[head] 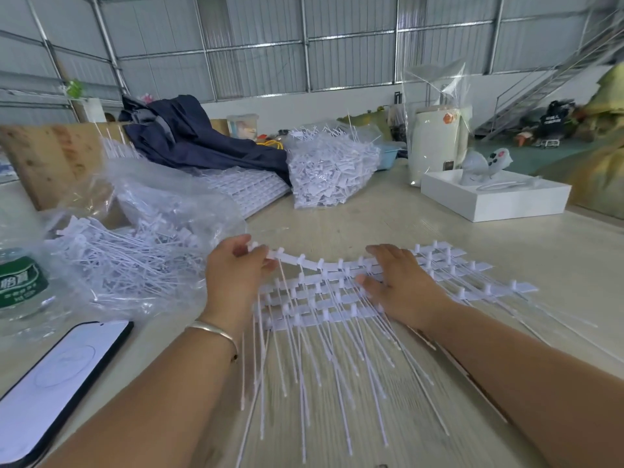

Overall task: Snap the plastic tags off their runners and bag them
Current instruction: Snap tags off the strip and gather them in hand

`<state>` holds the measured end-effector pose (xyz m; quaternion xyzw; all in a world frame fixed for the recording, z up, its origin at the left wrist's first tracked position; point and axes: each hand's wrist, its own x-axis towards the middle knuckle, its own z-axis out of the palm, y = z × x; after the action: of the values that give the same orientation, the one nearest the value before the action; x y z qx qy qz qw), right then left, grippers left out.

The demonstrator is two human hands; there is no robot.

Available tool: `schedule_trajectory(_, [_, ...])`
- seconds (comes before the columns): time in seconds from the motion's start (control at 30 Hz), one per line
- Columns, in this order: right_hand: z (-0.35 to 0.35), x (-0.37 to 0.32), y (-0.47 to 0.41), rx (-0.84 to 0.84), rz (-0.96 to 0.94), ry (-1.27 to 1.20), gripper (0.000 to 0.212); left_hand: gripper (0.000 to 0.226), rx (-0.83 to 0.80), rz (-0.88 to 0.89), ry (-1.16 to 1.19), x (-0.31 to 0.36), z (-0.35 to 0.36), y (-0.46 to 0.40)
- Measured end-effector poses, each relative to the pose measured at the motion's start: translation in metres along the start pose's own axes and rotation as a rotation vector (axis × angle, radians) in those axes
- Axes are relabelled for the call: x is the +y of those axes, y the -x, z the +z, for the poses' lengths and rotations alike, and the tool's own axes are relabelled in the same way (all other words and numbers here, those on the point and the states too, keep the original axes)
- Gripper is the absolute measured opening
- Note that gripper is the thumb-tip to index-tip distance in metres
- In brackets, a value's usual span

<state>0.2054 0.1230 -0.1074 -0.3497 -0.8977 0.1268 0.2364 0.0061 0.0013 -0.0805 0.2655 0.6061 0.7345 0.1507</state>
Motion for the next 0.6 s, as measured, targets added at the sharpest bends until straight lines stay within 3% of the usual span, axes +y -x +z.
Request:
schedule_trajectory(0.1, [-0.004, 0.0, 0.002, 0.044, -0.032, -0.016, 0.059, 0.015, -0.185, -0.285, 0.24, 0.005, 0.0, 0.01])
schedule_trajectory(0.3, [-0.015, 0.005, 0.003, 0.181, 0.08, 0.085, 0.075, 0.017, -0.272, -0.497, 0.773, 0.021, 0.0, 0.016])
schedule_trajectory(0.47, [-0.03, 0.005, 0.004, 0.344, 0.162, 0.153, 0.07, 0.031, -0.412, -0.609, 0.799, 0.025, -0.003, 0.021])
schedule_trajectory(0.6, [-0.049, -0.003, 0.007, 0.587, 0.098, 0.08, 0.055, 0.018, -0.38, -0.59, 0.724, 0.021, -0.001, 0.02])
